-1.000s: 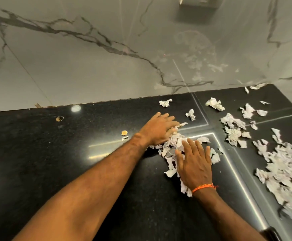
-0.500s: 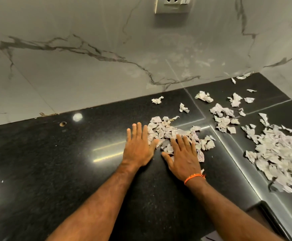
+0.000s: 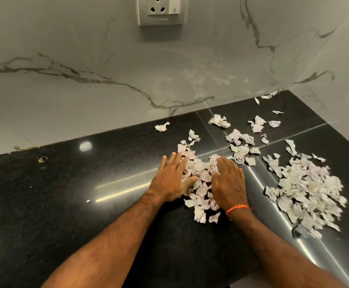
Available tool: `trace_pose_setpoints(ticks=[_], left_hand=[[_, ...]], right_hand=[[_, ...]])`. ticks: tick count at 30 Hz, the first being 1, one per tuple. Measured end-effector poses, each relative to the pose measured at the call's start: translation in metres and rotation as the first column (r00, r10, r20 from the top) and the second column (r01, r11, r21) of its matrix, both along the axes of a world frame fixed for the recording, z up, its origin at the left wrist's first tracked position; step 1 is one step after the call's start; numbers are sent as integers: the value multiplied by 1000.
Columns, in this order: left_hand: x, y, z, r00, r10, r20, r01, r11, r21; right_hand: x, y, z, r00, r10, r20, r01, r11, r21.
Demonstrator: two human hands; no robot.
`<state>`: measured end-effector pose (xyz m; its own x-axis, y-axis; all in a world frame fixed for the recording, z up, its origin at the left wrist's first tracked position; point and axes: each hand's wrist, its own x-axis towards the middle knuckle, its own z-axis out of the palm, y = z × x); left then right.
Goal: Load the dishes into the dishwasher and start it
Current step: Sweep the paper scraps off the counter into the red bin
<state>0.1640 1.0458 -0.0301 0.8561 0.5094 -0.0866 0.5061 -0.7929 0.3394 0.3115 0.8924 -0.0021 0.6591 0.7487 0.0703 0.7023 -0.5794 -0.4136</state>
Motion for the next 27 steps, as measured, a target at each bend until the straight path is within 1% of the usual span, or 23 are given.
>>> trace_pose_setpoints(ticks=[1,2,4,6,8,9,12,15,17,20,22,23,25,27], left_hand=[[6,-1,2,999,-7,37,8,999,-32],[12,1,3,996,28,82,-23,997,-71],[16,7,5,974,166,156,-147,981,-124],[16,13,6,937,322,136,-310,945,-104],[5,19,7,927,366,77,-360,929,-79],[2,21,7,915,400,56,-396,915,-77],[2,25,9,893,450,19,-447,890,-85],[11,35,14,849,528,-13,-527,845,-87],[16,48,18,822,569,-24,-568,815,-115],[18,62,20,822,566,-69,-570,809,-147],[16,61,19,830,551,-87,-558,814,-161],[15,57,17,835,543,-93,-550,820,-159],[16,42,13,850,514,-119,-526,841,-125],[19,24,8,870,467,-156,-483,872,-81]], right_hand=[[11,0,0,1000,-7,1,7,1000,8],[26,1,-2,1000,-5,8,5,1000,11],[48,7,-5,999,7,32,-7,1000,-1],[72,23,-8,997,69,32,-68,997,-23],[78,41,-7,992,122,42,-120,992,-40],[84,55,-5,981,193,34,-191,980,-60],[89,107,-3,921,389,24,-384,917,-111],[83,168,-1,806,591,19,-584,801,-134],[76,209,4,722,691,-28,-686,712,-150],[70,256,5,594,796,-113,-795,561,-229],[70,267,0,522,846,-111,-824,466,-323],[74,266,-3,502,860,-96,-824,442,-354],[83,252,-8,495,866,-70,-828,445,-341],[93,230,-14,503,862,-60,-837,468,-282]])
